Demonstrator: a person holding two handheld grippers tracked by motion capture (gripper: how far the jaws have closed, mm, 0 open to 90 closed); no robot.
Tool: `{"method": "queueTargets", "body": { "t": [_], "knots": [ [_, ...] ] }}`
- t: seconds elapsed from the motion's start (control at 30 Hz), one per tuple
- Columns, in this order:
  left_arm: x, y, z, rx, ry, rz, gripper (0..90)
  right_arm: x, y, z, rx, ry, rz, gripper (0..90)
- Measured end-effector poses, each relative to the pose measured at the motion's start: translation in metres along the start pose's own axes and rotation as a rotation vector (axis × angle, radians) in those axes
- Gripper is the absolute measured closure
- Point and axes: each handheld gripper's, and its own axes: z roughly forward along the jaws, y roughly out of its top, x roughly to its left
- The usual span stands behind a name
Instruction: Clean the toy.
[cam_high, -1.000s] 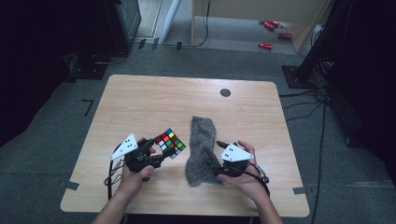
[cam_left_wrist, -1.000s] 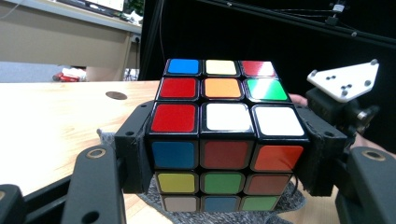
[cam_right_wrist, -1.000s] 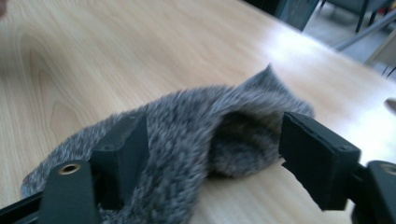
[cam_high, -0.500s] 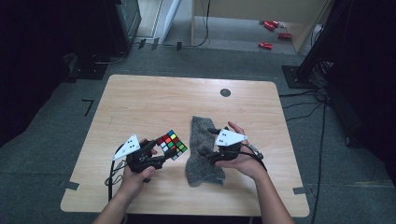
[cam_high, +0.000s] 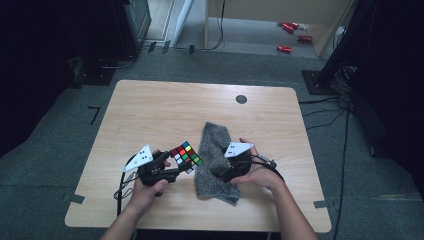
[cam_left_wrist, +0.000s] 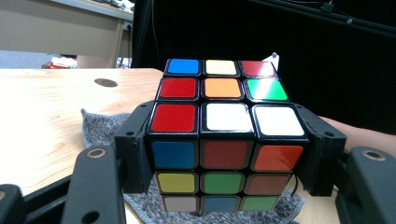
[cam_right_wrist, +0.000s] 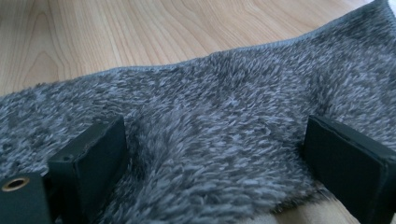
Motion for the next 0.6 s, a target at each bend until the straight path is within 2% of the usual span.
{"method": "queueTargets", "body": {
  "t": [0.1,0.13,0.3,0.37,0.4,0.43,0.47,0.5,0.6],
  "knots": [
    [0.0,0.0,0.0,0.003,0.001,-0.002,35.1,0.0,0.0,0.001,0.031,0.0,-0.003,7.0],
    [0.0,0.0,0.0,0.006,0.001,-0.002,35.1,0.002,0.0,0.003,0.063,-0.003,-0.008,8.3],
    [0.0,-0.001,0.001,0.01,0.0,0.0,35.2,0.004,-0.001,0.001,0.077,-0.012,0.019,15.3],
    [-0.001,-0.001,0.001,0.009,0.0,-0.001,35.1,0.006,0.001,-0.005,0.093,-0.053,0.055,38.8],
    [-0.001,-0.001,0.001,0.009,0.0,-0.001,35.1,0.006,0.001,-0.005,0.093,-0.053,0.055,38.8],
    [-0.001,-0.001,0.001,0.01,0.0,0.001,35.1,0.006,0.0,-0.01,0.097,-0.093,0.093,59.5],
    [-0.001,-0.001,0.001,0.009,0.001,0.001,35.1,0.007,-0.001,-0.012,0.093,-0.111,0.125,65.9],
    [-0.001,-0.001,0.001,0.009,0.001,0.001,35.1,0.007,-0.001,-0.012,0.093,-0.111,0.125,65.9],
    [-0.001,-0.001,0.002,0.008,0.001,0.003,35.2,0.01,-0.003,-0.016,0.092,-0.14,0.194,72.7]
  ]
}}
